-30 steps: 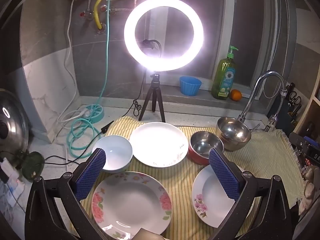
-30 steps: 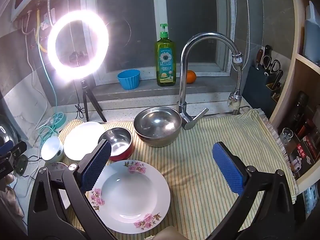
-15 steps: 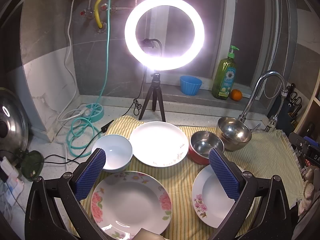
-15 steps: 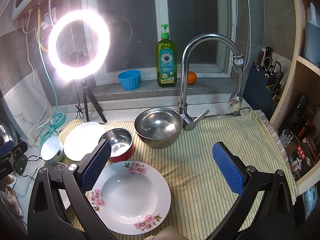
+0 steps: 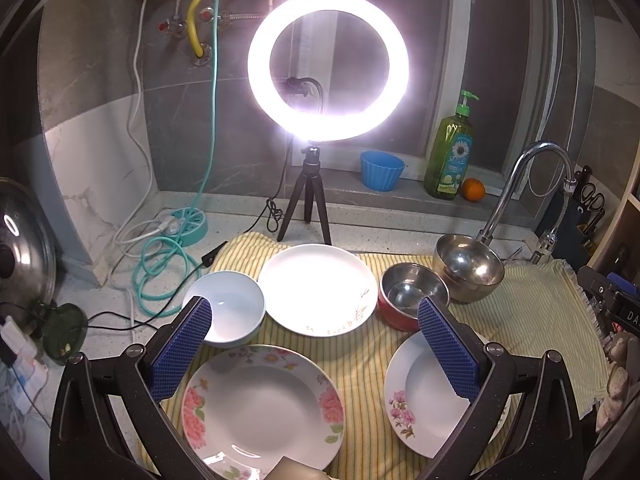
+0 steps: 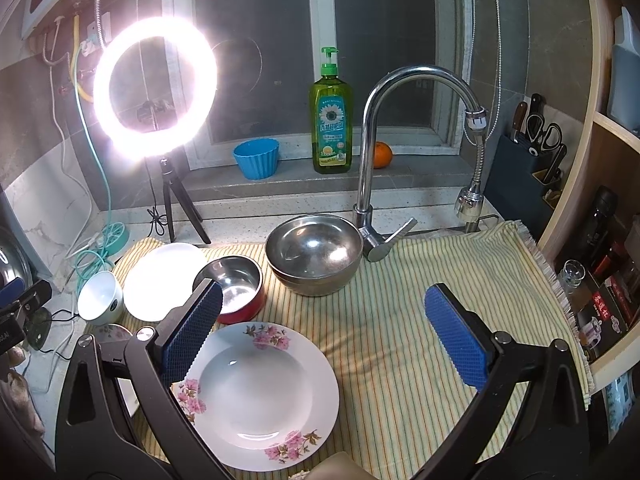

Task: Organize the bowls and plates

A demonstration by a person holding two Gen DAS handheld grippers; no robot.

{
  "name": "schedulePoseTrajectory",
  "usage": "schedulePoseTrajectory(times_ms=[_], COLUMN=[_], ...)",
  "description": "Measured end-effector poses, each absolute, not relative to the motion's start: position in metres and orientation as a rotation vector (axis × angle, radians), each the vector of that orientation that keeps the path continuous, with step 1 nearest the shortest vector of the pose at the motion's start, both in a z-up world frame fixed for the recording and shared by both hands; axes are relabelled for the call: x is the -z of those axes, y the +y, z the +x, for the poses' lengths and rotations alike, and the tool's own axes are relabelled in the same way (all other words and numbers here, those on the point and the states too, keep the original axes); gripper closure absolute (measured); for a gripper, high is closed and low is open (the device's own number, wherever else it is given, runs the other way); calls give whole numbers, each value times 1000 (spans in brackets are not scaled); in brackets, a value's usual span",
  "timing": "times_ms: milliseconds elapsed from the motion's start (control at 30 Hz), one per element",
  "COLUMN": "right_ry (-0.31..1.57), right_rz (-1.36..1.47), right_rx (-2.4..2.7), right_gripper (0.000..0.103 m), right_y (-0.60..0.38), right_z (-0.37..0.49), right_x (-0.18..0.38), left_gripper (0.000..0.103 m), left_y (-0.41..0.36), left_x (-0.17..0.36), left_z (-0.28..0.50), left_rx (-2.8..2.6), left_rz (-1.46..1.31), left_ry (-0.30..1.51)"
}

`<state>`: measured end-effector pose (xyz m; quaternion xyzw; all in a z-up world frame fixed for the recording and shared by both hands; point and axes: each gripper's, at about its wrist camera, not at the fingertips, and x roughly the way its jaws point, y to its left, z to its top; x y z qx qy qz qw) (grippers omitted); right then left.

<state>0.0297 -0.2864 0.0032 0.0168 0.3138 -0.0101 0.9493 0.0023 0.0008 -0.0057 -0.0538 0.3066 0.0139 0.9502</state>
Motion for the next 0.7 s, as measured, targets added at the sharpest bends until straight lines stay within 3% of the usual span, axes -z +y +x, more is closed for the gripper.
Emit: schedulePoseTrajectory(times_ms=[700], right_ry=[639], right_rz=[32], right_rx=[25], right_gripper=[0], right_y=[-288], right_z=[31], right_x=[0], left_gripper=[1], left_y=[0], left_x=[5], left_z=[6], left_rx=[-20], left_rz=[-113], left_ry=[629])
